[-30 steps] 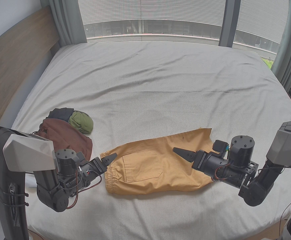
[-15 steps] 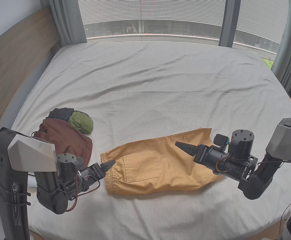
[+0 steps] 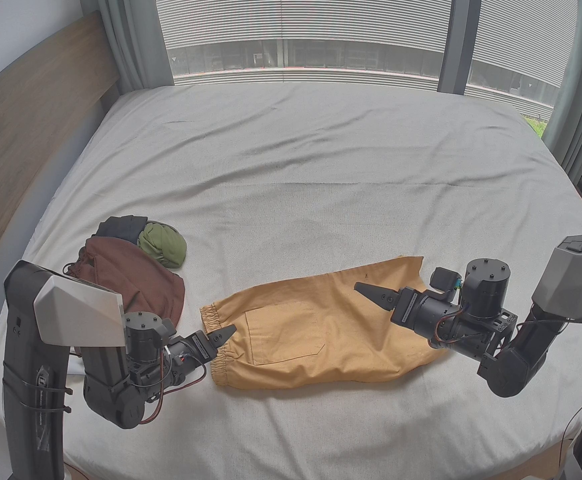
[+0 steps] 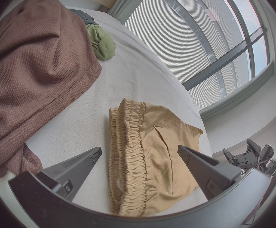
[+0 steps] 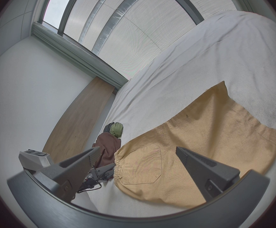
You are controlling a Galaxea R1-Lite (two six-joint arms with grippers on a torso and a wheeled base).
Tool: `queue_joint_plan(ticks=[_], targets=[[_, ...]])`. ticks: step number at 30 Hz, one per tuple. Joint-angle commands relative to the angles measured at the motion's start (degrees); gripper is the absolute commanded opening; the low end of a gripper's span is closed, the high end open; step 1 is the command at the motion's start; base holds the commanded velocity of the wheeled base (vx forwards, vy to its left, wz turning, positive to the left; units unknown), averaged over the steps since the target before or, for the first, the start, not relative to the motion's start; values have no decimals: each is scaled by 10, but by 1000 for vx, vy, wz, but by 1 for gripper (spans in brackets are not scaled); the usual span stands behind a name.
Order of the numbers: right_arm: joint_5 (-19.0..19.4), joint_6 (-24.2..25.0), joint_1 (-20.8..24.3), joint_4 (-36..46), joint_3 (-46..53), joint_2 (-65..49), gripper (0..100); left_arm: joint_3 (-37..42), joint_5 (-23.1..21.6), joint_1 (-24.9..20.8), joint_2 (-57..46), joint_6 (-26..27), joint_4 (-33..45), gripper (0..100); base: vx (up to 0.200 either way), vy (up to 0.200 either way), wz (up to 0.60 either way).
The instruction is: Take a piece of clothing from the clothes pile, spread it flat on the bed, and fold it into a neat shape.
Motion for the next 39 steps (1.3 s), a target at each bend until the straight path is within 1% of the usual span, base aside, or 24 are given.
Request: queue_joint_plan(ticks=[1,17,18,23,37,38,39], targets=[[0,0,0,0,-1,1,100,-9,0,0,14,-1,0,100,0,0,0],[1,1,1,-1,0,1,100,-63,3,-20,64,-6,0,100,0,0,0],[1,0,2,-1,0,1,100,-66,3,-21,64,-9,-1,100,0,0,0],[1,1,4,-1,1,0,100,-86,4,-35,61,-55,0,100,0,0,0],[1,1,5,-2,0,1,100,-90,10,-37,63,-60,-1,100,0,0,0],[1,1,5,-2,0,1,100,-90,10,-38,63,-60,-1,0,0,0,0],[1,1,5,-2,0,1,100,-90,10,-37,63,-60,-1,0,0,0,0]])
